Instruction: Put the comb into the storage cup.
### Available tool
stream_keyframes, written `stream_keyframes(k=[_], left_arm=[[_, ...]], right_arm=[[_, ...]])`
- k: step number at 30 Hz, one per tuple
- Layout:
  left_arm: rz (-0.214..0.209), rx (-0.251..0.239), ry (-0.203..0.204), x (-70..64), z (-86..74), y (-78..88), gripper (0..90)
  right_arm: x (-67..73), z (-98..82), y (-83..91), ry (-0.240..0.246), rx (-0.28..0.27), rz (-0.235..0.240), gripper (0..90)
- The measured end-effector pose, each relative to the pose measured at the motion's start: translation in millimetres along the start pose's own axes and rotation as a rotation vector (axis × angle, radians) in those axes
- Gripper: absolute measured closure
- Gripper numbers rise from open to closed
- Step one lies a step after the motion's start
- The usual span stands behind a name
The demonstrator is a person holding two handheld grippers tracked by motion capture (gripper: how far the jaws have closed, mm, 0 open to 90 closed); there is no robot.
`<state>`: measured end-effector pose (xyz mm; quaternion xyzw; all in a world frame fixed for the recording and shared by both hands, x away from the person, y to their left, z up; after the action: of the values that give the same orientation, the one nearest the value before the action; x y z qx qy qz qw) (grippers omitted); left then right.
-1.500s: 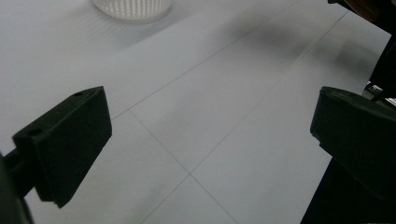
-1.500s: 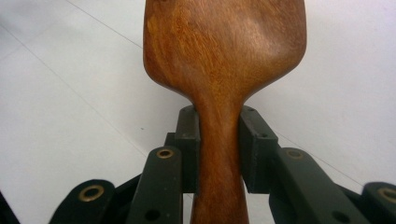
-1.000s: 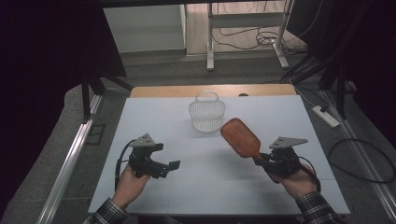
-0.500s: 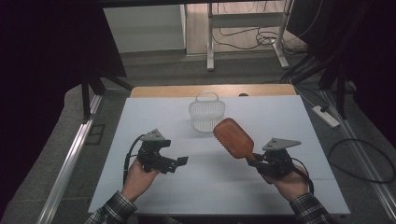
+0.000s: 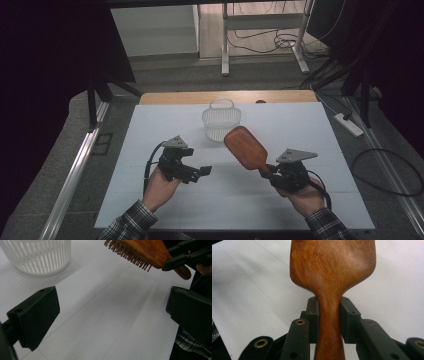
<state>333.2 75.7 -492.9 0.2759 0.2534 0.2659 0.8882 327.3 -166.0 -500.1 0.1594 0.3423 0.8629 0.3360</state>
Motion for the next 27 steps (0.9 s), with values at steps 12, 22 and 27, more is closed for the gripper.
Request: stream_keyframes(k=[12, 22, 27], left_arm=[[-0.062, -0.010, -0.017, -3.9, 10.7, -18.8, 1.7], [-0.111, -0.055, 0.052, -4.8, 20.8, -22.1, 0.0], [-0.140, -0.053, 0.067, -8.1, 24.9, -24.2, 0.0]], right_arm=[[7.5, 5.5, -2.7, 0.012, -0.038, -0.001, 72.4], [17.5, 10.8, -4.5, 0.008, -0.075, 0.034, 72.3], [23.4, 13.7, -6.1, 0.007, -0.094, 0.060, 72.3]])
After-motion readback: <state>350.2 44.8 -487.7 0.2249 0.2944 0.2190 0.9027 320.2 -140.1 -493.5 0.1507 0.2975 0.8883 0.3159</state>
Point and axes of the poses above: each handheld gripper's, and its own axes: y roughly backward along the jaws, z roughly out of its top, x roughly to its left, the point moved 8 cm from there along -y, roughly forward along the jaws, and after that the axes turned 4 degrees about x, right-handed, at the moved point
